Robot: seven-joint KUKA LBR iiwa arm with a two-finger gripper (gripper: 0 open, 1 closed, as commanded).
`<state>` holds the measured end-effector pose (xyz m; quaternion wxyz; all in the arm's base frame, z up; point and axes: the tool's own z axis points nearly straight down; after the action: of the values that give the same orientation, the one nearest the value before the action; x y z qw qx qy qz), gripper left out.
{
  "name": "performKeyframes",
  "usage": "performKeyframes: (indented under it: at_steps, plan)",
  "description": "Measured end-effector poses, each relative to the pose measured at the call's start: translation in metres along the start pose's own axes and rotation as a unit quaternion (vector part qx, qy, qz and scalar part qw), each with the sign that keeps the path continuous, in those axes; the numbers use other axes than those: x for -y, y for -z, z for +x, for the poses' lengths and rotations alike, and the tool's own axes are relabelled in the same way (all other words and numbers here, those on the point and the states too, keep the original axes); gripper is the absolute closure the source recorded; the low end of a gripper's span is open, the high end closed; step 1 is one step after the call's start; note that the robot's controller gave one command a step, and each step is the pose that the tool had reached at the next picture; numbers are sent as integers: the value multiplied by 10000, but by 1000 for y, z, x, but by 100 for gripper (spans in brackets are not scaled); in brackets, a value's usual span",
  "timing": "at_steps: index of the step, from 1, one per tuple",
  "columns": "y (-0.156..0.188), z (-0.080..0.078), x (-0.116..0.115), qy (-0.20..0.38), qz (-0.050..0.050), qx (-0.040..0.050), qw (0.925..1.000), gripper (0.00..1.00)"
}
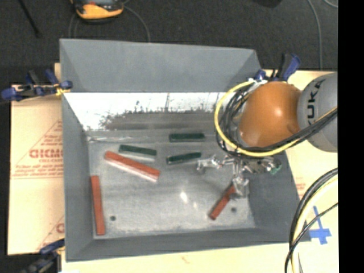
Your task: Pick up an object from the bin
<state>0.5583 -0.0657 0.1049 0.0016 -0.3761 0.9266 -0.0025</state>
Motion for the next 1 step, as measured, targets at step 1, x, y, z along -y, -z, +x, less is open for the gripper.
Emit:
performKeyframes:
  at_steps: [1]
  plan:
    - [-35,32,-26,736,-26,8,9973,100]
